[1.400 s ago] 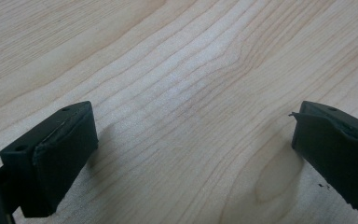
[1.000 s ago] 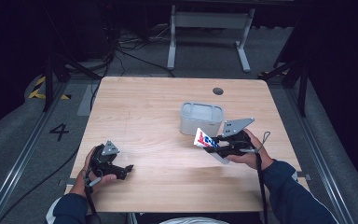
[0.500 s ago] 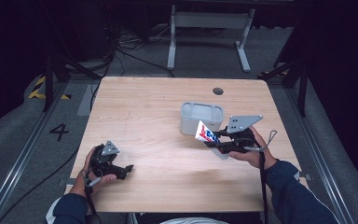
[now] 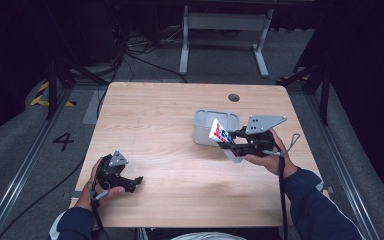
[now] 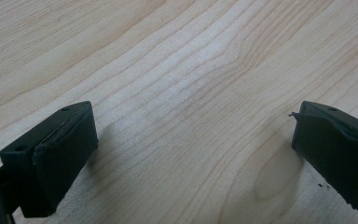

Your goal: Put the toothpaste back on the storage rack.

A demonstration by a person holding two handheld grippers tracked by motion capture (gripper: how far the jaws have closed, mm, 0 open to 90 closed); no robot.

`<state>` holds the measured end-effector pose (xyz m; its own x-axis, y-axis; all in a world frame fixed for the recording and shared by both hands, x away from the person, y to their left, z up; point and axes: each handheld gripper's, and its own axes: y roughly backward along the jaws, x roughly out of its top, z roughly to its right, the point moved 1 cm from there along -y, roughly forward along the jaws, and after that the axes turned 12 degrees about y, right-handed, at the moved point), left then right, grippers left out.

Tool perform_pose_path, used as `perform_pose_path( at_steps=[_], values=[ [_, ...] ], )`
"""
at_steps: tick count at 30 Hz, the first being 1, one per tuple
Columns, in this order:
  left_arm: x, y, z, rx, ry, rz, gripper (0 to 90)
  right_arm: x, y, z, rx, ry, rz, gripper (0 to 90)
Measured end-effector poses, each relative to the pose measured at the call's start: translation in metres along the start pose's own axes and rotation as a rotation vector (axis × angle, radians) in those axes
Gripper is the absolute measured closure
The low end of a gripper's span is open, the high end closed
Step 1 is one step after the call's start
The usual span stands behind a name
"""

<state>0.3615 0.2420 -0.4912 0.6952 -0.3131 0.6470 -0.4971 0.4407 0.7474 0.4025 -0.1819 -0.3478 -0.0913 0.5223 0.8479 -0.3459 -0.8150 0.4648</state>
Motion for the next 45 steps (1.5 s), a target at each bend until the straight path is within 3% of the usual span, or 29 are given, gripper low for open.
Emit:
perform_pose_path(
  at_steps=[11,17,30,45],
  values=[
    [0.000,0.000,0.000,0.000,0.001,0.001,0.5,0.025,0.000,0.017,-0.041,0.015,0.017,64.0],
    [0.000,0.000,0.000,0.001,0.000,0.000,0.5,0.036,-0.009,0.029,-0.056,0.020,0.015,63.9],
    [0.000,0.000,0.000,-0.001,-0.001,-0.002,0.5,0.044,-0.019,0.047,-0.085,-0.001,0.039,63.9],
    [0.000,0.000,0.000,-0.002,-0.002,-0.002,0.4,0.045,-0.039,0.068,-0.108,-0.017,0.011,63.9]
  ],
)
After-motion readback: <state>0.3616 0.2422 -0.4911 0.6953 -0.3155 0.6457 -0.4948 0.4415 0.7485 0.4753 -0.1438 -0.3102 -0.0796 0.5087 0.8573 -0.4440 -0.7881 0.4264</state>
